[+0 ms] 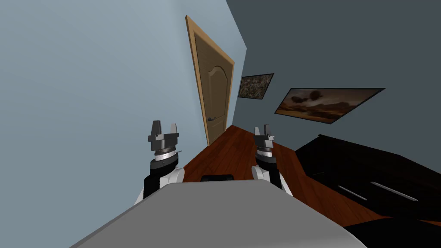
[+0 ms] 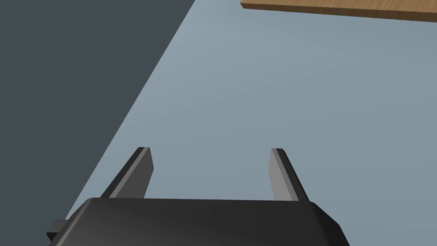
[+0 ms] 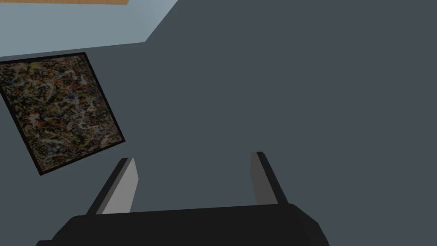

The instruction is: Pull the door open

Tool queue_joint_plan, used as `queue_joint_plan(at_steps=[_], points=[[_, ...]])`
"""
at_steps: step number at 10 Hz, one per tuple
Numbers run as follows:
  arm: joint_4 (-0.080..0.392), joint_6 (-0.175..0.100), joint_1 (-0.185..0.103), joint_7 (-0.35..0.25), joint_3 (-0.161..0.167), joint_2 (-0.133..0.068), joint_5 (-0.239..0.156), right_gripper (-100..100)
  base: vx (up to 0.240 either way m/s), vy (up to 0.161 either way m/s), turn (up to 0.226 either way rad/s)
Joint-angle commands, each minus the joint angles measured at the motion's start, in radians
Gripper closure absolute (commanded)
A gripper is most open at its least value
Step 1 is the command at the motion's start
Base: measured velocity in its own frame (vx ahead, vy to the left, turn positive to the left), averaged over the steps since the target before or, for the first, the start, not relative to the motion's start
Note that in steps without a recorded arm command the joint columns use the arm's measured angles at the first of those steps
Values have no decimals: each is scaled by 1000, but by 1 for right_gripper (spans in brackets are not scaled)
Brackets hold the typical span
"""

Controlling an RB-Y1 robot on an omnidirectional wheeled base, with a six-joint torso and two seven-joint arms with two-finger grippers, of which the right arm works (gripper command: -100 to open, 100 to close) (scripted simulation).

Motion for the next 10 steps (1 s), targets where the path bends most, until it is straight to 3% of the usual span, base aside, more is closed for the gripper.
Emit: queue_joint_plan(at_steps=[1,10], points=[[38,-4,-17,-5,5,-10,-1,-100,51,-6,140],[255,-29,-115,-31,32,-61,-8,-100,77,-15,107]])
